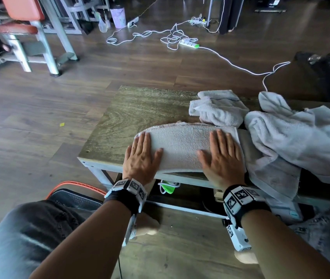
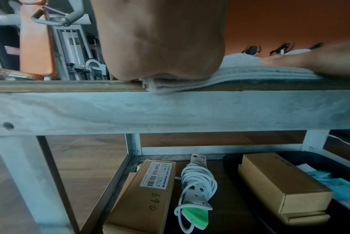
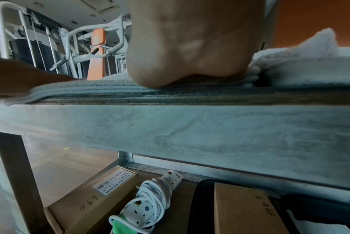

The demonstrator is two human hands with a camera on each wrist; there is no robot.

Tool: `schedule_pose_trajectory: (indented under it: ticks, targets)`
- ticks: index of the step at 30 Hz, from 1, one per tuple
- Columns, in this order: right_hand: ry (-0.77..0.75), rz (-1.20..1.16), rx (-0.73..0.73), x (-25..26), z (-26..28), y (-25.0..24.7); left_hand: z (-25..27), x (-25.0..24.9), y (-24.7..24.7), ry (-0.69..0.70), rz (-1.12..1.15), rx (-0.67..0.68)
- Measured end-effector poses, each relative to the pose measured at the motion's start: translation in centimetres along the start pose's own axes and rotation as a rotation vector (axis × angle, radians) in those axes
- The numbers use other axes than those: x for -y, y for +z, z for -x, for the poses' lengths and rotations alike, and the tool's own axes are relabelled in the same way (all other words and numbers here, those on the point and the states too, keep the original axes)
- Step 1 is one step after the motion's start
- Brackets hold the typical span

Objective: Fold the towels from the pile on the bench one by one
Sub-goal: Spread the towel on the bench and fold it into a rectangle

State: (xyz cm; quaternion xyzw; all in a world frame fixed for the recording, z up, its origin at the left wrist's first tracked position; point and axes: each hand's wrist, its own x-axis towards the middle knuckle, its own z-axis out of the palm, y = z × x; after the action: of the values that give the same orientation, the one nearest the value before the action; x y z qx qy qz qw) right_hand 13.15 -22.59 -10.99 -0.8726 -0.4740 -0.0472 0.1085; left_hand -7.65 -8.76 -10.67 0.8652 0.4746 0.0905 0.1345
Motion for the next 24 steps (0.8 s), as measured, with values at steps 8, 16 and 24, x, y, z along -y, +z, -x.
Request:
schedule_pose_trajectory:
  ticks: [8, 16, 24]
  targets:
    - [0.019, 0.0, 0.11, 0.2, -0.2, -0.5, 1.1, 0.3, -0.2, -0.208, 0.131, -0.063]
    - [0.017, 0.027, 0.189, 0.3, -0.3, -1.2, 1.9, -1.7, -2.3, -0.346, 0.225, -0.196]
    - [0.0, 0.032, 0.173, 0.0, -0.5, -0.9, 0.6, -2.1, -5.5, -0.435, 0.48, -0.053]
